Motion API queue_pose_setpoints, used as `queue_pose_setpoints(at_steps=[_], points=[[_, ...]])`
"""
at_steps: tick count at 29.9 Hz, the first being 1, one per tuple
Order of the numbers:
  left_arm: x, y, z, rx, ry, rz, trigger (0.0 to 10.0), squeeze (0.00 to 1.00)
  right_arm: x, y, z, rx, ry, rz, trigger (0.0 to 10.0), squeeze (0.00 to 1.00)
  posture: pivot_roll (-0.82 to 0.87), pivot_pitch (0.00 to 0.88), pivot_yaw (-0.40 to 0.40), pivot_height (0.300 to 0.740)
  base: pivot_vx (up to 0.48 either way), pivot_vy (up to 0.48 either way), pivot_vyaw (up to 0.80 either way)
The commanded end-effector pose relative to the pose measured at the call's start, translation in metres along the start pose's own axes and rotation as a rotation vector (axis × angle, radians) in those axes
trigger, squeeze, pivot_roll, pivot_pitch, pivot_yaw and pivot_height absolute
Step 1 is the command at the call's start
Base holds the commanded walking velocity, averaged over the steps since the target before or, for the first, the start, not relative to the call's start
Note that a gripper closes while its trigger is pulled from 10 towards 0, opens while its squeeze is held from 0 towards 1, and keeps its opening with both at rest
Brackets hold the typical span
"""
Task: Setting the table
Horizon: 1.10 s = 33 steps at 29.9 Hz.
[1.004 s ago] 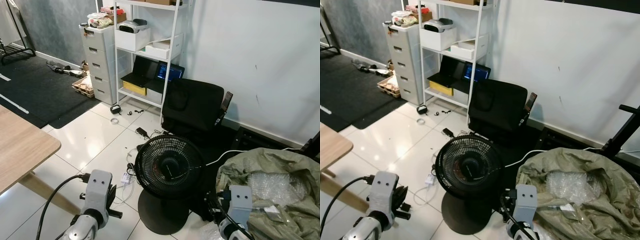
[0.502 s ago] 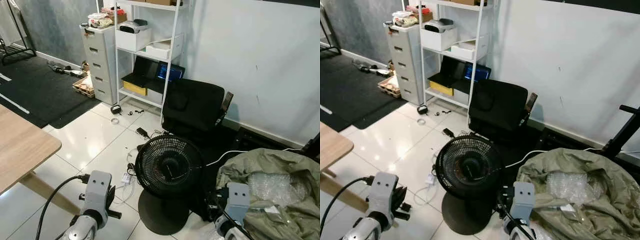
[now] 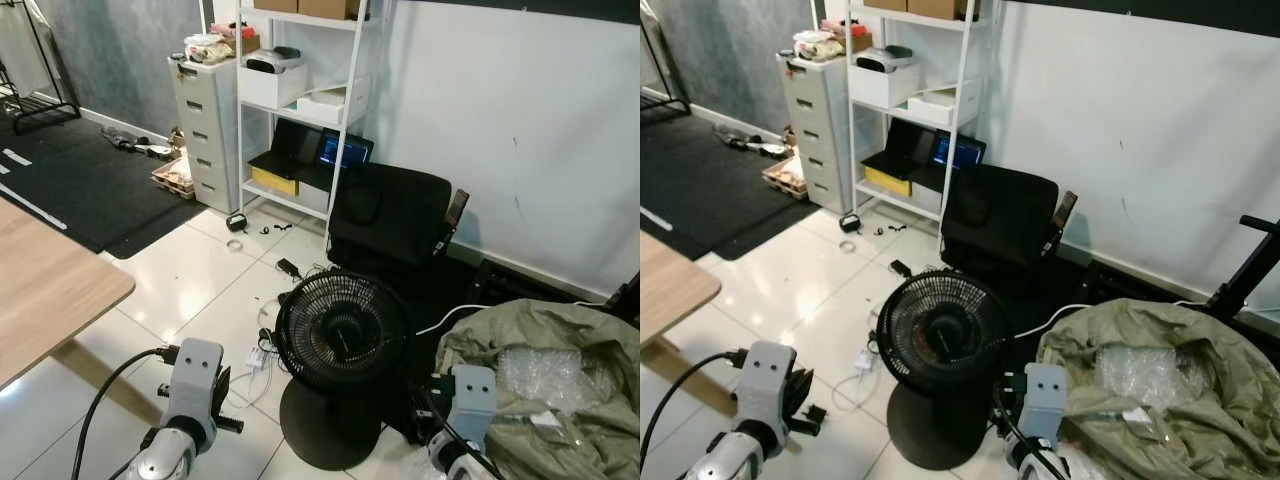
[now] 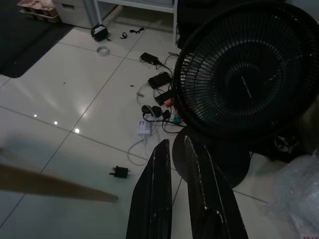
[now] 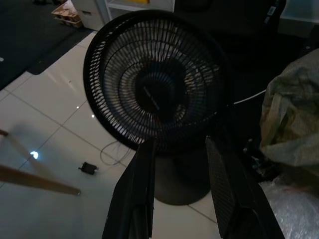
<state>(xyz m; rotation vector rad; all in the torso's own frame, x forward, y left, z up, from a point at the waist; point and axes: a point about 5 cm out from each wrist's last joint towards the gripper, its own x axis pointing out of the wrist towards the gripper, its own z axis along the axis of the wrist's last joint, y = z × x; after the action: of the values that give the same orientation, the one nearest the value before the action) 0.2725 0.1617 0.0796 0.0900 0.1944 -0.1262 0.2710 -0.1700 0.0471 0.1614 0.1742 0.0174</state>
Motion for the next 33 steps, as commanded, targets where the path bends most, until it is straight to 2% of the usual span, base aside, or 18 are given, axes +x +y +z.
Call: queue_pose_setpoints(at_steps=[1, 33], points=[[-0.0009, 0.0002, -0.0073, -0.006, 0.027, 0.009, 10.0, 0.00, -0.0019, -0.0017, -0.0053, -0.013, 0.018, -0.003, 10.0, 0.00, 0.07, 0.027, 0.040, 0.740, -0.379, 0.000, 0.00], [0.0027, 0.0001, -0.0056, -0.007, 0.020, 0.006, 10.0, 0.00, 0.0006, 0.0001, -0.0036, -0.011, 0.003, -0.004, 10.0, 0.00, 0.07, 0.025, 0.046, 0.740, -0.366, 0.000, 0.00]])
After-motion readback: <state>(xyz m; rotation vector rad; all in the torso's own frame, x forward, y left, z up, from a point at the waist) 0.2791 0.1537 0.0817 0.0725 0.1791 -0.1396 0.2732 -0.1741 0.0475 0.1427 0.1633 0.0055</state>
